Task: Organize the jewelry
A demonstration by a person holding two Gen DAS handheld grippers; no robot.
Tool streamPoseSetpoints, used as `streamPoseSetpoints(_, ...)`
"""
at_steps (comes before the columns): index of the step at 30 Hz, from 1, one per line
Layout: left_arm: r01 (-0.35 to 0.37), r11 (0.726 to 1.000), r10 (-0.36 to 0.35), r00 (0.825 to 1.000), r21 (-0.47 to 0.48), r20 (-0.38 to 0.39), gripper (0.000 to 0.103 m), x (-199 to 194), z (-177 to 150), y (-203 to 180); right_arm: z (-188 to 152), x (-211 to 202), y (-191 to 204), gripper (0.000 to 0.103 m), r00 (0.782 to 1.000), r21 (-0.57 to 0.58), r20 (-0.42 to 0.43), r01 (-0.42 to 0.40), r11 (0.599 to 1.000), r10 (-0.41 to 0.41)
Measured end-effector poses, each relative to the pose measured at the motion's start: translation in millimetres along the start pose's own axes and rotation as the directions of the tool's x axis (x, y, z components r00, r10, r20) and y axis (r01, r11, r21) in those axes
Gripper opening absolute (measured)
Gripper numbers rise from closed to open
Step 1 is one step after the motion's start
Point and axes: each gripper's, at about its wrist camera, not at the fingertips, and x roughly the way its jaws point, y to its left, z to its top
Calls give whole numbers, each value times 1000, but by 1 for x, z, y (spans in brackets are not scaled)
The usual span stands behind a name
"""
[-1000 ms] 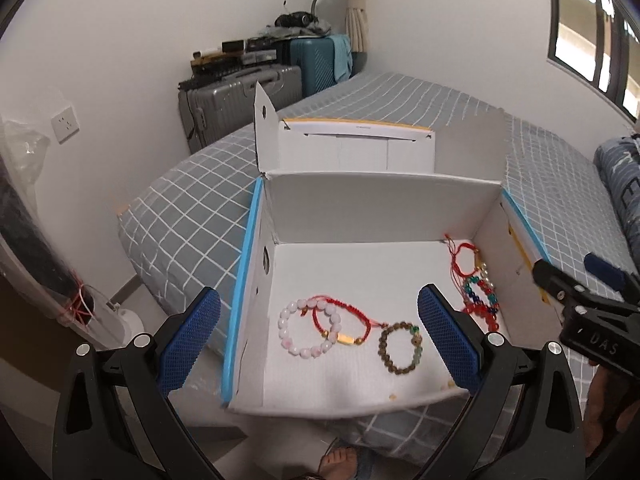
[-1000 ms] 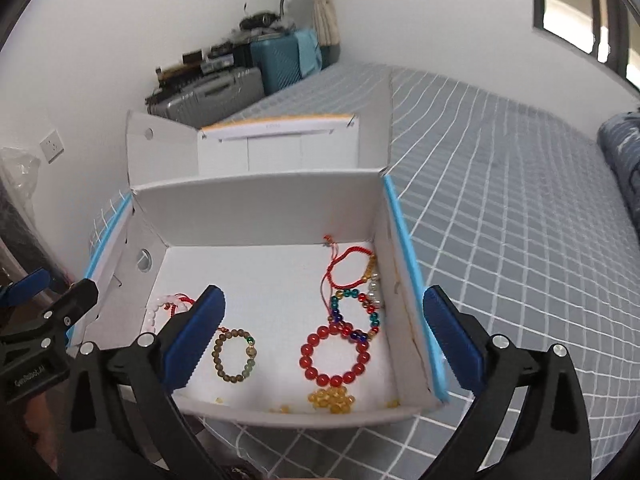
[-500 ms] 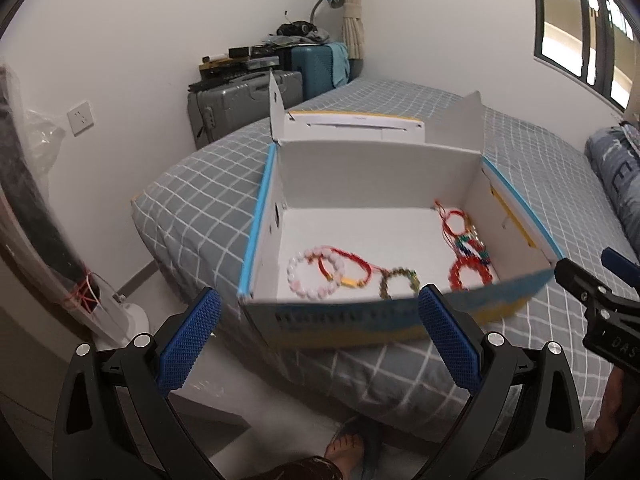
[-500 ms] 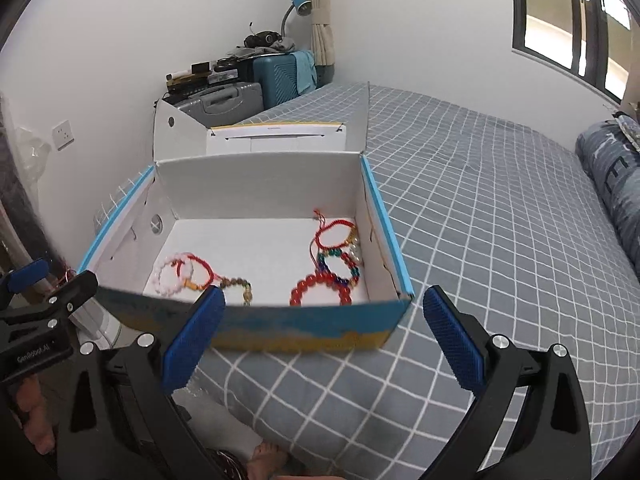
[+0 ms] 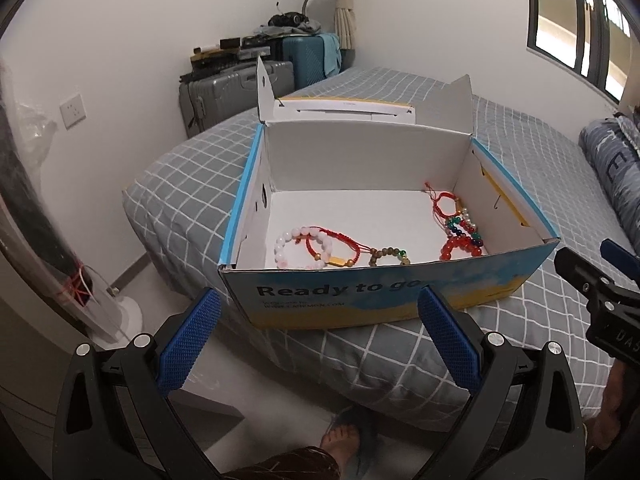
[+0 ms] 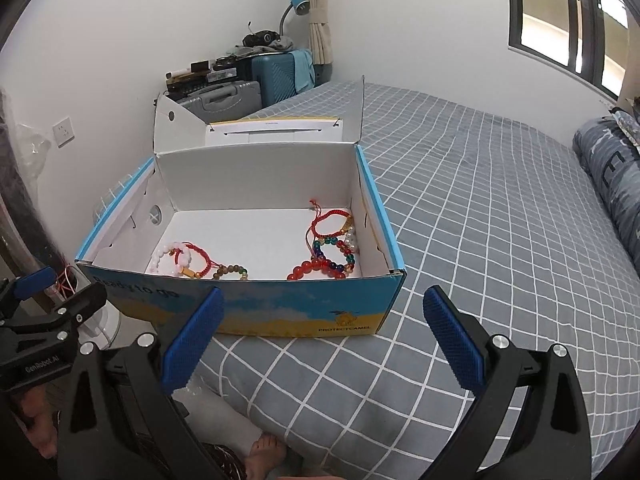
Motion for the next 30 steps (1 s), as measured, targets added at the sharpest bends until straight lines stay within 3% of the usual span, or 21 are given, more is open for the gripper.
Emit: streamPoseSetpoints(30, -3, 1000, 2, 1000, 3, 12, 97, -1, 0, -5, -3, 0, 3, 95, 1000, -25, -3, 4, 1000, -4)
